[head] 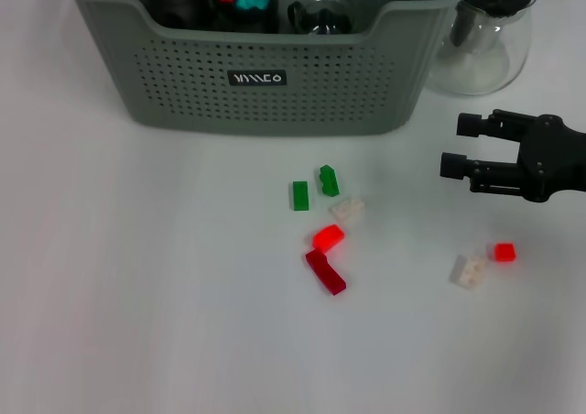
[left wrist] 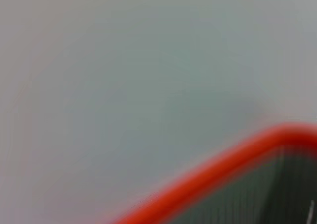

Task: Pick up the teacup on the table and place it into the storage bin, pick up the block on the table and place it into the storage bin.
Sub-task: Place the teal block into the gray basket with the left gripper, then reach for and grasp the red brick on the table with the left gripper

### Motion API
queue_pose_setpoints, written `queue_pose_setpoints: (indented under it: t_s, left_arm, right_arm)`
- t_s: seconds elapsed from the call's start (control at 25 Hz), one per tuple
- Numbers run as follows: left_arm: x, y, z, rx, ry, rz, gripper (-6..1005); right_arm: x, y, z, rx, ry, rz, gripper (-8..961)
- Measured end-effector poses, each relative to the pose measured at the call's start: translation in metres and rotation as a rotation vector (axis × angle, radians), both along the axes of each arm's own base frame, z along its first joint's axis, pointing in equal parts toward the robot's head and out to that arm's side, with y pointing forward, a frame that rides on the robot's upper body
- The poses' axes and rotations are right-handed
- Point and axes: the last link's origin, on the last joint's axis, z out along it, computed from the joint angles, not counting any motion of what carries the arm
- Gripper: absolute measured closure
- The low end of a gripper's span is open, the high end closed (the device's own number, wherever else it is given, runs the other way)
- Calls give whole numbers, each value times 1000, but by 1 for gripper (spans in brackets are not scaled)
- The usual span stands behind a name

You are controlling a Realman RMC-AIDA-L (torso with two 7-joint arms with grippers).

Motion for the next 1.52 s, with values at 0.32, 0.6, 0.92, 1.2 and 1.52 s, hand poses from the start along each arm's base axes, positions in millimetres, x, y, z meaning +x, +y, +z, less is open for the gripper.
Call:
queue_pose_setpoints:
  t_s: [0.32,0.6,0.92,1.2,1.52]
  left_arm:
    - [-26,-106,60,-19,-455,-389,363]
    - [-111,-203,33,-195,-446,-702,361]
    - [-177,-232,-67,-358,-404,-511,346]
    - [-181,-248,-133,-434,-342,-515,333]
    - [-184,-255,-168,-418,-291,-460,318]
  right_arm:
    - [0,1,0,4,-4,-2,119]
    - [-2,3,0,1,-2,-2,120]
    - [-4,5,-1,-3,2,-1,121]
    - [-3,3,-1,-8,6,-10,120]
    - [0,0,-3,-12,11,-21,119]
